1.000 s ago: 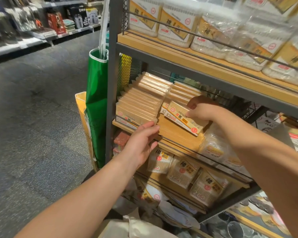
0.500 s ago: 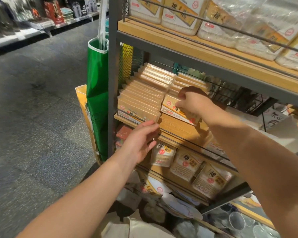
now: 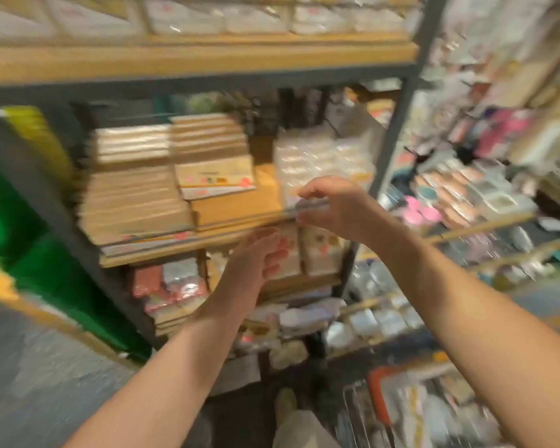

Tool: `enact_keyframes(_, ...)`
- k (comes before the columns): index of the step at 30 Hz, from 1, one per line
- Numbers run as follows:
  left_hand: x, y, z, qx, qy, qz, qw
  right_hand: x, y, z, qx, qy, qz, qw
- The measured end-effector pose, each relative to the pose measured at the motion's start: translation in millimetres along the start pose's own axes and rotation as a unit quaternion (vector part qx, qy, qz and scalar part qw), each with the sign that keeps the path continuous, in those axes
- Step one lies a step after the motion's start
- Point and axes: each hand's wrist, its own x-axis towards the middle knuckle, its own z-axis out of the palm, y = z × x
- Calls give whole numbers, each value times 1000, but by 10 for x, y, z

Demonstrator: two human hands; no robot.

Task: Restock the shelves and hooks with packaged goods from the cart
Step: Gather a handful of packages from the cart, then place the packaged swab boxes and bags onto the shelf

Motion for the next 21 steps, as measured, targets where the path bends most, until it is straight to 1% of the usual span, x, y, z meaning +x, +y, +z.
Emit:
enact_keyframes(2,-50,-242,201,42,-44,-3,998,-565,329,107,26,60,66,996)
enact_keyframes(3,-106,-392,297,57,-55,-11,997,-857,437,166,32,69,105,992)
enact_keyframes(5,-265,-736,508,88,-68,-48,993,-1436,644,266,44,41,184,981)
enact_keyframes(7,-446,-1127,733,106,-107,-112,982,-2031,857,348,91,24,245,965)
enact_keyframes(9,-617,-1495,950,129,-153,-173,964,-2603,1102,388,139,31,315,938)
enact_keyframes(11,-723,-1809,1118,154,-189,-215,946,-3127,1357,418,161,33,381,910)
enact_keyframes(14,-833,-2125,1289,188,-211,-250,926,-3740,1631,481,181,17,438,881)
enact_keyframes(16,-892,-2342,1451,203,-214,-248,923,-4097,1879,564,197,-10,474,858)
enact_keyframes(18,-910,-2424,1512,213,-222,-234,922,-4285,2056,695,214,-33,505,836)
enact_keyframes(19,-903,-2533,1610,222,-225,-236,919,-4403,2204,742,224,-42,514,827)
enact_keyframes(21,-880,-2790,1875,235,-224,-248,913,-4582,2560,794,240,-69,506,826)
